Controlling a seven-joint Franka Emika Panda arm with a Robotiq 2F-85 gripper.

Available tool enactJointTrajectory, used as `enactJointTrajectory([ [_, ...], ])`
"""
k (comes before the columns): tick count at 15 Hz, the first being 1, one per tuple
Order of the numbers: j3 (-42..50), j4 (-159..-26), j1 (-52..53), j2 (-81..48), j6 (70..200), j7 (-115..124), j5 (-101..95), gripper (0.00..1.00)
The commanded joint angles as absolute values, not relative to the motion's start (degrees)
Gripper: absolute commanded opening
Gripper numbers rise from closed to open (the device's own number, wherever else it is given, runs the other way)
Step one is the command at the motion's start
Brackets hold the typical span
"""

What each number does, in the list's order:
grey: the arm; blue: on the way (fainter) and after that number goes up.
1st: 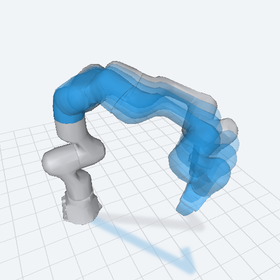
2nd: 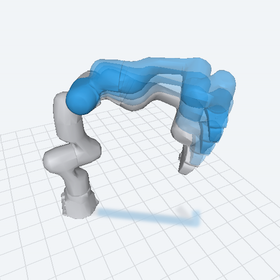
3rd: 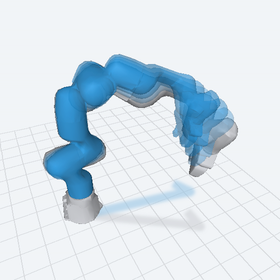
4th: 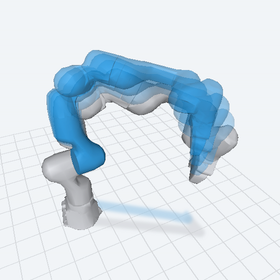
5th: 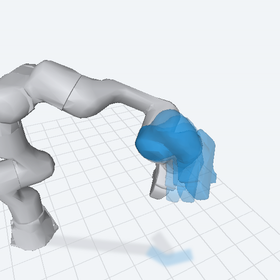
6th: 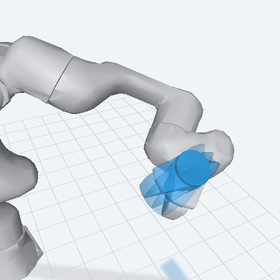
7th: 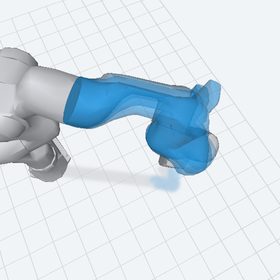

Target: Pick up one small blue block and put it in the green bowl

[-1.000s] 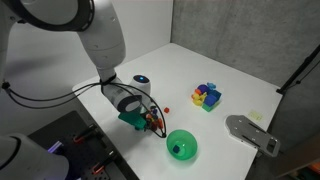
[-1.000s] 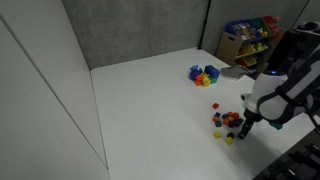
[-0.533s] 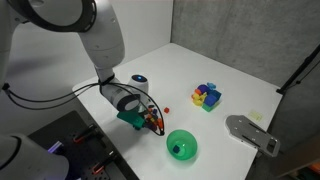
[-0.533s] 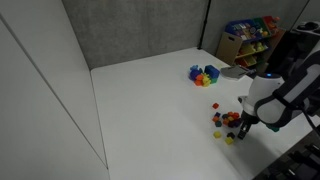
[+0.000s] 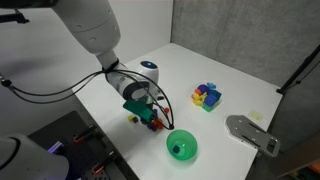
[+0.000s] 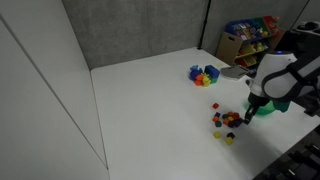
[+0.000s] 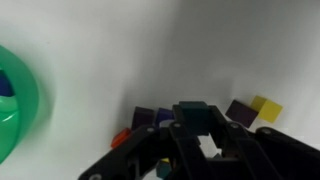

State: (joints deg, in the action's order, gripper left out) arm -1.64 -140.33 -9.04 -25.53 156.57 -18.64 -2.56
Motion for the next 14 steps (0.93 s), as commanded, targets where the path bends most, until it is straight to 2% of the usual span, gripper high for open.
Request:
enactJointTrajectory([
  [1, 1.3, -140.4, -10.9, -18.5, 150.2, -18.4, -3.0, 0.1],
  [10, 11.6, -132.9, -14.8, -20.7, 149.2, -16.0, -3.7, 0.1],
  [11, 12.0, -132.4, -15.2, -20.9, 149.0, -16.0, -3.5, 0.54],
  [12, 12.2, -132.2, -15.6, -20.9, 148.8, -16.1, -3.4, 0.55],
  [14, 11.8, -132.5, -16.4, -19.8, 147.7, -17.5, -2.8, 0.69],
])
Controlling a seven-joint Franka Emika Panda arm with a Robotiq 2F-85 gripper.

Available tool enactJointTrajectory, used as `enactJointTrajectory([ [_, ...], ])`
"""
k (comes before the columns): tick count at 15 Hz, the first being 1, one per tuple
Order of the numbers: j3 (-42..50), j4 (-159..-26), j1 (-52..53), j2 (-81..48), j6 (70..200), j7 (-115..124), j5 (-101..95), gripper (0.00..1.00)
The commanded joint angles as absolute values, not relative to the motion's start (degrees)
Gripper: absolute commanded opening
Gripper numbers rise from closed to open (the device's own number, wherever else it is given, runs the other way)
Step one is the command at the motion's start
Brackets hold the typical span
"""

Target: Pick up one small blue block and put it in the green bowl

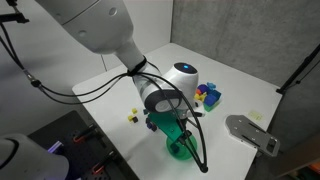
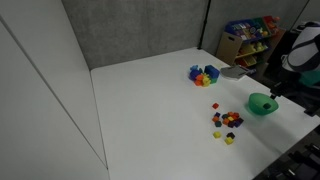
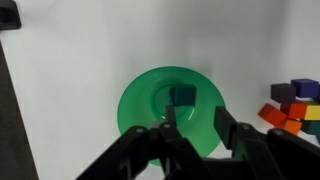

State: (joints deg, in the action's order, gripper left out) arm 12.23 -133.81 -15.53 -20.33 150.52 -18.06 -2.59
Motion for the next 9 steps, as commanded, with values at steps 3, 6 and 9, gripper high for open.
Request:
enactJointTrajectory([
  [3, 10.3, -134.4, -17.6, -15.7, 143.0, -21.1, -1.3, 0.94],
  [6, 10.6, -136.8, -16.4, -10.4, 137.6, -21.0, -2.4, 1.0],
  [9, 11.1, -139.6, -15.2, -4.6, 134.5, -19.4, -3.4, 1.0],
])
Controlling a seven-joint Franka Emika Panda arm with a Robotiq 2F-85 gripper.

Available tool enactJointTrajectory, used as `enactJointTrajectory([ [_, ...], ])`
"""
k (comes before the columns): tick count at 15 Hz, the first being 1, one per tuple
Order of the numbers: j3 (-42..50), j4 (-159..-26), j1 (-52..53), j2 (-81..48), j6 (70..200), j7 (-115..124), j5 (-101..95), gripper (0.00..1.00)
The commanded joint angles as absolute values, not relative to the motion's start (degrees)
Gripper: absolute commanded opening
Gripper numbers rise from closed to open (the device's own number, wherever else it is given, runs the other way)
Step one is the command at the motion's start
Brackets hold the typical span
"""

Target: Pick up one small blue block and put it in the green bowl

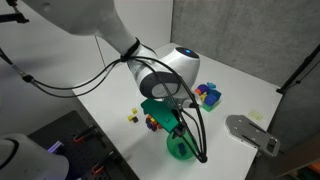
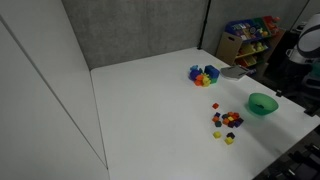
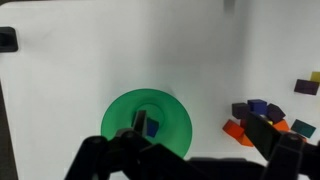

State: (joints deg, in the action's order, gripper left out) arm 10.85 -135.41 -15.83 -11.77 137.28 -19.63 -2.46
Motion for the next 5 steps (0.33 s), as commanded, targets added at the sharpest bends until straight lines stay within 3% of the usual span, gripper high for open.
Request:
enactJointTrajectory([
  [1, 11.2, -140.5, -14.9, -2.6, 133.8, -19.0, -3.4, 1.0],
  [4, 11.3, -143.6, -14.0, 2.7, 133.2, -18.5, -4.1, 1.0],
  [5, 11.5, -140.6, -14.1, -2.1, 134.3, -19.4, -2.6, 1.0],
])
